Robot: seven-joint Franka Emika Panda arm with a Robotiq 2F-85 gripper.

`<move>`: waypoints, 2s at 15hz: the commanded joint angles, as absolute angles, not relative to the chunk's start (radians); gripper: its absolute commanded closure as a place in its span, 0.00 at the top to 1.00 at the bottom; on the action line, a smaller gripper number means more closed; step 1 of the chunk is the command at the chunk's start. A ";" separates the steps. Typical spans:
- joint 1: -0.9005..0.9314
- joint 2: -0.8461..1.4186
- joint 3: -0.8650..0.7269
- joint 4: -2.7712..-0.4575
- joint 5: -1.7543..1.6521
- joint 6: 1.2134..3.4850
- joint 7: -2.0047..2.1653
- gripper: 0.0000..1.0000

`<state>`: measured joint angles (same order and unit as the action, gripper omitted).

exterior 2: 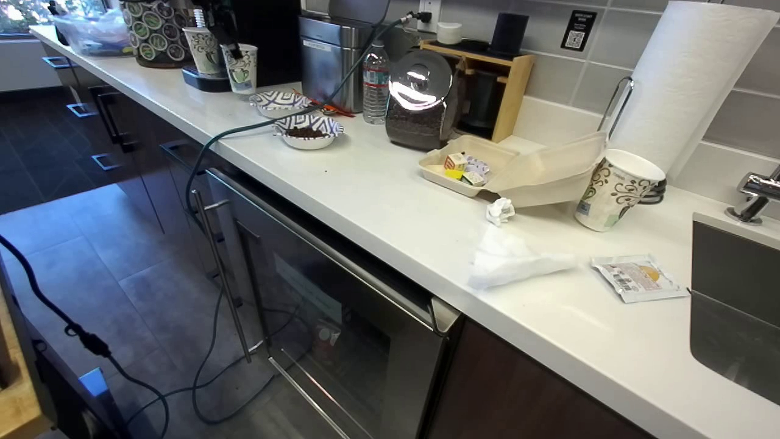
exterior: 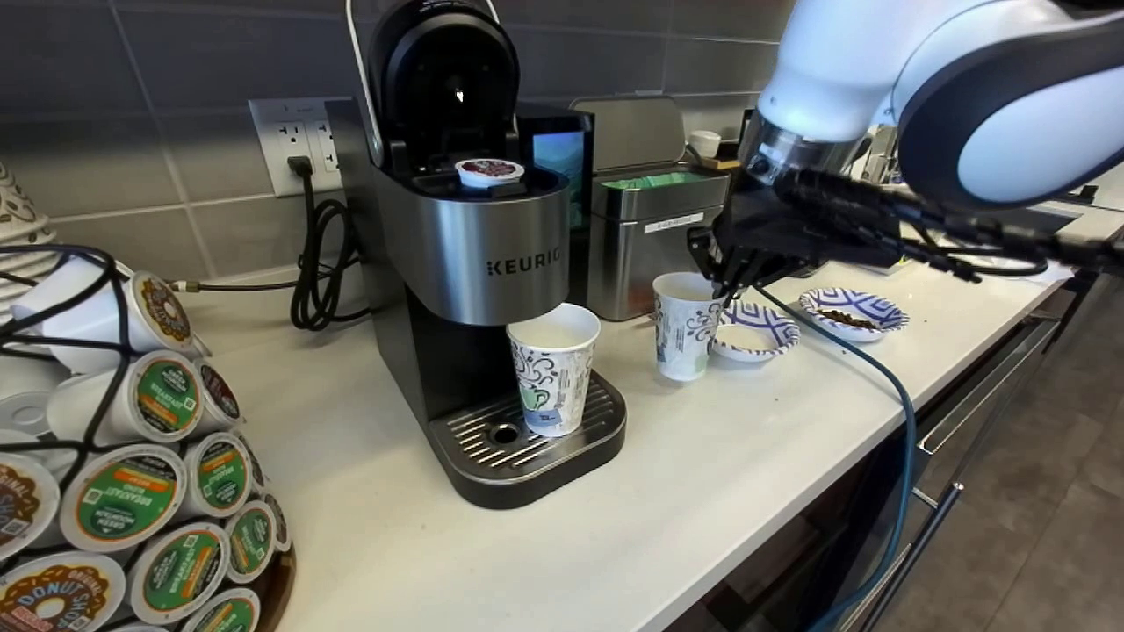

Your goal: Move the cup and the bottle to the right

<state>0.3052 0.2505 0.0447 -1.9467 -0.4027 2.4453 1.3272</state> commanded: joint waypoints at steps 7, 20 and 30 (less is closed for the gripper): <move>0.056 -0.122 -0.041 -2.112 -0.396 2.418 1.387 0.01; -0.202 -0.080 -0.090 -2.080 -0.446 2.444 1.440 0.01; -0.289 0.278 -0.298 -1.677 -0.156 2.258 1.439 0.01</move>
<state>-0.2656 0.1759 -0.2505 -1.8075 -0.2278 2.3266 1.4064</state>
